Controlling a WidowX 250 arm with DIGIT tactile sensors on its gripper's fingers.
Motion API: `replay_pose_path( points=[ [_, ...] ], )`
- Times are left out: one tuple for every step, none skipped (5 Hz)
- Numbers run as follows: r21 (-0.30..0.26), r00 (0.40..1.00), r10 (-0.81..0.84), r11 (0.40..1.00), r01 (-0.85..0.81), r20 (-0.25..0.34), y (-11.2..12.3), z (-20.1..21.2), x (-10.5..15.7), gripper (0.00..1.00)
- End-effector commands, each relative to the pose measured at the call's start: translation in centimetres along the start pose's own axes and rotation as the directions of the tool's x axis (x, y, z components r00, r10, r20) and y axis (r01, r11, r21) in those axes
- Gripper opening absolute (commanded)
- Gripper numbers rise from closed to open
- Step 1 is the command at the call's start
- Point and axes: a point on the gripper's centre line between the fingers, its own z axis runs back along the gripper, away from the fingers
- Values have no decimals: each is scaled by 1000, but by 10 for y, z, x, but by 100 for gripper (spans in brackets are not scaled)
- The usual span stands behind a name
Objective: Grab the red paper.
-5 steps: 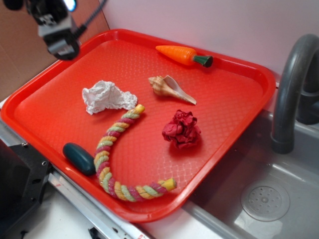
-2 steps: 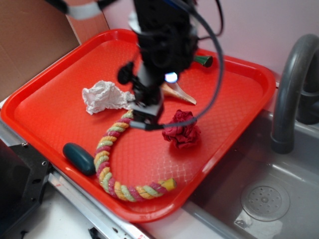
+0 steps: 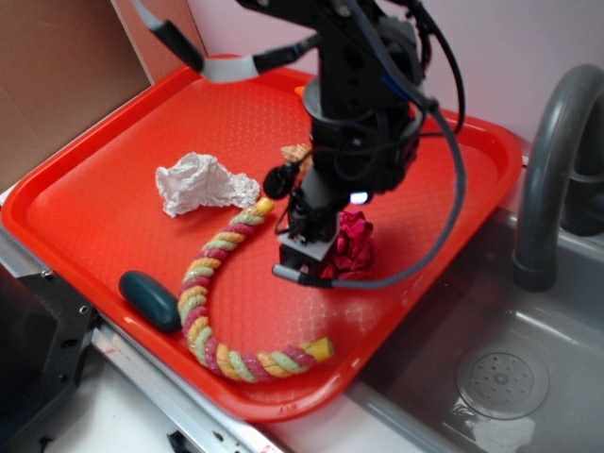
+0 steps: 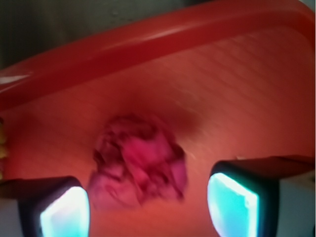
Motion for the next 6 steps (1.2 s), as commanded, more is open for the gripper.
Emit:
replay_pose_path(
  points=[
    [-135, 996, -94, 986, 93, 1, -8, -10, 0, 100],
    [-141, 998, -64, 988, 59, -27, -3, -27, 2, 100],
    [-145, 999, -7, 989, 2, -39, -1, -35, -3, 83],
    [-113, 998, 70, 991, -70, -11, 0, -34, -9, 0],
    [-13, 955, 295, 955, -295, -11, 5, -5, -28, 0],
    [86, 837, 543, 833, -547, 58, 11, 36, -63, 0]
  ],
)
